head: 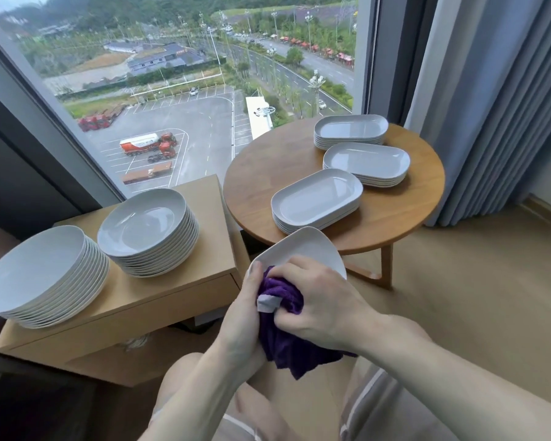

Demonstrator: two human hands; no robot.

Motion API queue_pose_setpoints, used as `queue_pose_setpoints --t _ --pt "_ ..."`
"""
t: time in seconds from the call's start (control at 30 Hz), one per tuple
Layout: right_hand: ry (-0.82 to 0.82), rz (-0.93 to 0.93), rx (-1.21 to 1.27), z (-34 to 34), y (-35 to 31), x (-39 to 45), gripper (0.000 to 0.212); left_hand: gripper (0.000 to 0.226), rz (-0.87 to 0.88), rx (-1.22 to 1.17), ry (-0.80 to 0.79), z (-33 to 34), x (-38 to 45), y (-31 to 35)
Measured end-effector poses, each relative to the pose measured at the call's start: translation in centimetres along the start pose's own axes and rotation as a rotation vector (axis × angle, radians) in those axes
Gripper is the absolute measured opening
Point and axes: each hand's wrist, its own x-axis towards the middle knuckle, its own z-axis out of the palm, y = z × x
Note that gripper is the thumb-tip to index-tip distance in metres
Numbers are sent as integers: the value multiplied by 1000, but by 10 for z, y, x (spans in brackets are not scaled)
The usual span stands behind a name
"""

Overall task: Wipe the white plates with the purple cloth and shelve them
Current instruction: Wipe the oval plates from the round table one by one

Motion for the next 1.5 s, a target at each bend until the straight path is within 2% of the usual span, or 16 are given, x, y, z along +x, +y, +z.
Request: queue_pose_setpoints --t 0.2,0.33,0.4,0.53,0.63,0.7,0.8,1.03,1.17,1.27,1.37,1.43,1.5 --pt "180 224 -46 -36 42 18 33 48 34 90 -56 13 9 2" --pt "191 449 -53 -59 75 19 24 39 95 155 -72 24 12 8" --pt "176 498 -49 -63 83 19 26 41 100 162 -53 29 17 14" --pt "179 523 -42 -66 88 23 24 50 101 106 3 35 38 34" --pt "206 501 -16 -71 87 24 22 46 143 90 49 48 51 46" --pt "223 468 15 -74 84 24 20 47 136 107 77 62 59 51" --pt "228 398 72 -72 75 22 27 55 114 186 74 85 71 50" --pt "281 251 281 -67 66 23 14 73 -49 173 39 104 99 43" --pt "425 303 401 -72 71 23 8 62 7 139 91 99 115 52" --pt "541 373 445 -83 81 24 10 54 75 112 213 92 139 66" --pt "637 416 438 -94 93 24 10 38 113 164 302 84 160 73" --pt "684 433 405 -100 99 23 15 23 140 224 308 86 166 77" --pt "704 452 361 -106 105 22 14 22 148 270 344 86 173 78"
